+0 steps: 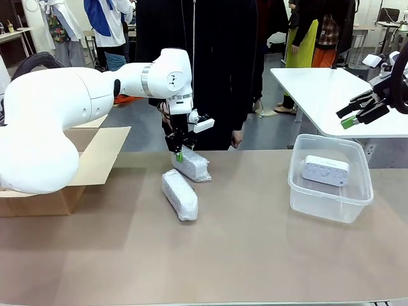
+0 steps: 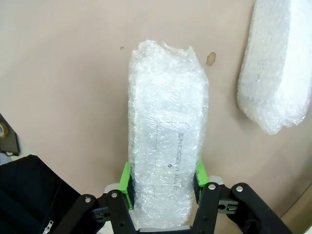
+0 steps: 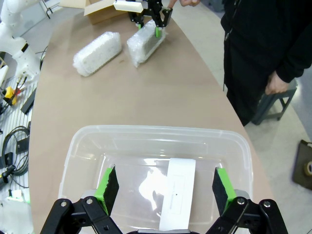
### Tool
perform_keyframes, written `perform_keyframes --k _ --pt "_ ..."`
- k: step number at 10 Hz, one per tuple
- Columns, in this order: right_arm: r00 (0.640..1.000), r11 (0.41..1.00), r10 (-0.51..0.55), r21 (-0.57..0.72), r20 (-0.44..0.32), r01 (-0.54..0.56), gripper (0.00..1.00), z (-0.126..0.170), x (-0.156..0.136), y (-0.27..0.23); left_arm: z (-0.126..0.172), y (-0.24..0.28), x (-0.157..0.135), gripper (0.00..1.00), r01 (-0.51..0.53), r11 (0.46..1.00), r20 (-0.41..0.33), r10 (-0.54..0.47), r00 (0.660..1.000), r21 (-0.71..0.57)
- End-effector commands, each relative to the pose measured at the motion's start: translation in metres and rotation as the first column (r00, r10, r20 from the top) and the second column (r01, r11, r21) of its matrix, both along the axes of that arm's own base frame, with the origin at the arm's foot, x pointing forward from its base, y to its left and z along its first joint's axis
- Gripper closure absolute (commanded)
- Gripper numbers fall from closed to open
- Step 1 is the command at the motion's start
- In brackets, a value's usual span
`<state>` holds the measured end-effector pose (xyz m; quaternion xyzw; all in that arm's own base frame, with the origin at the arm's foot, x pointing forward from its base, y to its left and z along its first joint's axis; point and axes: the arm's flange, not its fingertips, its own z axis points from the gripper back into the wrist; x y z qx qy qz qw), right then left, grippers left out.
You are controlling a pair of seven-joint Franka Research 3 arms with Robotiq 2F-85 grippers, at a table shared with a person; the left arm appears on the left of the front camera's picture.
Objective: Separate and place wrapped and unwrapped clocks.
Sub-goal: Pick up the Digital clock indicated by the person.
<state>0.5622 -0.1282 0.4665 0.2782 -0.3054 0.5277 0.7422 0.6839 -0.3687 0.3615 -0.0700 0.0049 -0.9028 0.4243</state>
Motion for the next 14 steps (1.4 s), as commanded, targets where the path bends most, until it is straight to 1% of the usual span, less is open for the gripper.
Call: perform_keyframes --k 1,2,3,4,6,7,8,9,10,11,12,13,14 --pt "1.000 1.000 0.000 0.001 -0.001 0.000 0.00 -0.001 0.000 0.000 0.007 -0.014 0.027 0.74 0.021 0.999 0.009 -0.022 1.000 0.029" --pt "1.000 1.000 0.000 0.001 -0.001 0.000 0.00 -0.001 0.000 0.000 0.007 -0.014 0.026 0.88 0.020 0.999 0.005 -0.020 1.000 0.025" --pt "1.000 1.000 0.000 0.001 -0.001 0.000 0.00 -0.001 0.000 0.000 0.008 -0.014 0.026 0.93 0.018 1.000 0.005 -0.018 1.000 0.021" --pt "1.000 1.000 0.000 0.001 -0.001 0.000 0.00 -0.001 0.000 0.000 0.009 -0.014 0.025 1.00 0.015 1.000 0.003 -0.015 1.000 0.020" --pt "1.000 1.000 0.000 0.001 -0.001 0.000 0.00 -0.001 0.000 0.000 0.013 -0.015 0.022 1.00 0.021 1.000 0.001 -0.021 1.000 0.016" --pt "1.000 1.000 0.000 0.001 -0.001 0.000 0.00 -0.001 0.000 0.000 0.019 -0.016 0.018 0.64 0.021 1.000 0.001 -0.021 1.000 0.020" --pt "1.000 1.000 0.000 0.001 -0.001 0.000 0.00 -0.001 0.000 0.000 0.028 -0.018 0.013 0.64 0.032 0.999 -0.009 -0.031 0.999 0.016" --pt "1.000 1.000 0.000 0.001 -0.001 0.000 0.00 -0.001 0.000 0.000 0.037 -0.017 0.010 0.82 0.034 0.999 -0.013 -0.034 0.999 0.010" --pt "1.000 1.000 0.000 0.001 -0.001 0.000 0.00 -0.001 0.000 0.000 0.044 -0.017 0.007 0.64 0.031 1.000 -0.014 -0.031 0.999 0.008" --pt "1.000 1.000 0.000 0.001 -0.001 0.000 0.00 -0.001 0.000 0.000 0.050 -0.016 0.005 1.00 0.026 1.000 -0.014 -0.026 1.000 0.014" --pt "1.000 1.000 0.000 0.001 -0.001 0.000 0.00 -0.001 0.000 0.000 0.057 -0.015 0.002 0.82 0.007 1.000 -0.016 -0.007 1.000 0.022" --pt "1.000 1.000 0.000 0.001 -0.001 0.000 0.00 -0.001 0.000 0.000 0.067 -0.011 -0.002 1.00 -0.007 1.000 -0.010 0.007 1.000 0.024" --pt "1.000 1.000 0.000 0.001 -0.001 0.000 0.00 -0.001 0.000 0.000 0.076 -0.009 -0.006 1.00 -0.022 0.999 -0.005 0.022 1.000 0.028"
